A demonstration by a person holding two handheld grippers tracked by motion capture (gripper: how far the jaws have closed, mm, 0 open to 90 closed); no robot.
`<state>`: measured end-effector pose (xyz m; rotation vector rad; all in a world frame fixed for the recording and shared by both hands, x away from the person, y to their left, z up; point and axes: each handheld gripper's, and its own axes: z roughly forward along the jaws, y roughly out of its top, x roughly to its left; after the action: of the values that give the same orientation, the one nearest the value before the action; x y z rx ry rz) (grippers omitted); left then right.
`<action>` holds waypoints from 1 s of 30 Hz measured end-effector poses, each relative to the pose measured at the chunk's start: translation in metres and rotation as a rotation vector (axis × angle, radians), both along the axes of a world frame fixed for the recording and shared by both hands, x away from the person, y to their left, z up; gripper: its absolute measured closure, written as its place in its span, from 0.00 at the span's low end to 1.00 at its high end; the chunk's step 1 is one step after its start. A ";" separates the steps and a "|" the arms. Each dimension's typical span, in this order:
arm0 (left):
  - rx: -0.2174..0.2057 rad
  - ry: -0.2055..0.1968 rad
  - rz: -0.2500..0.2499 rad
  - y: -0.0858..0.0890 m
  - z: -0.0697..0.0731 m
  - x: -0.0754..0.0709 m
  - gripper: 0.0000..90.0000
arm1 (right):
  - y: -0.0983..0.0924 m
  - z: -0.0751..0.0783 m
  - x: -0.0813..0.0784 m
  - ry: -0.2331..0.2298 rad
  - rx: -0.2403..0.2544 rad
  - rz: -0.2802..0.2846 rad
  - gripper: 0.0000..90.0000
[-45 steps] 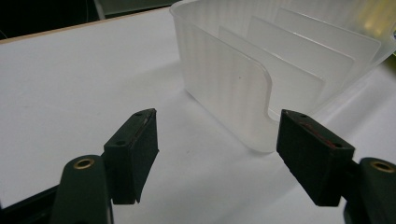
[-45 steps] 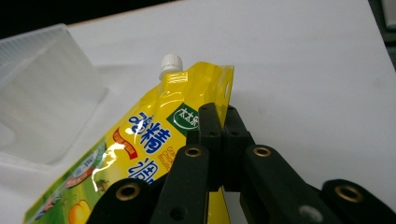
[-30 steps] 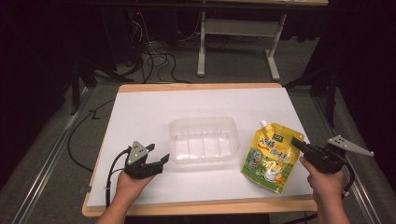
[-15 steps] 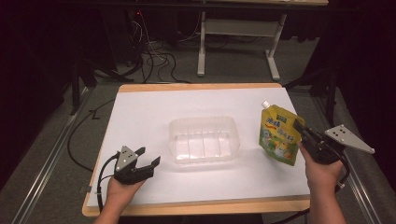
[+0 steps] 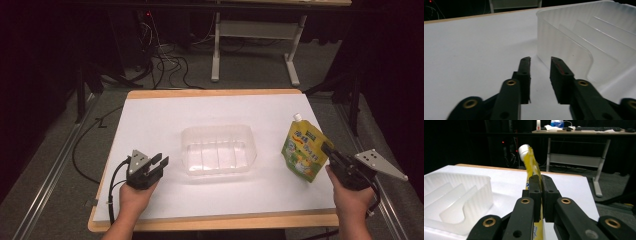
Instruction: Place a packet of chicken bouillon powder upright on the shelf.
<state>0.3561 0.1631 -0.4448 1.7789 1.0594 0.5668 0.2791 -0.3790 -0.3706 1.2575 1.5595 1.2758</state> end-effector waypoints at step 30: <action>0.089 0.081 0.000 -0.104 -0.021 0.041 1.00 | -0.005 -0.034 0.017 0.166 0.039 0.059 0.94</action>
<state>0.3969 0.0593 -0.4663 1.8932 1.1049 0.5531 0.2963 -0.3838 -0.4049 1.3809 1.7065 1.2716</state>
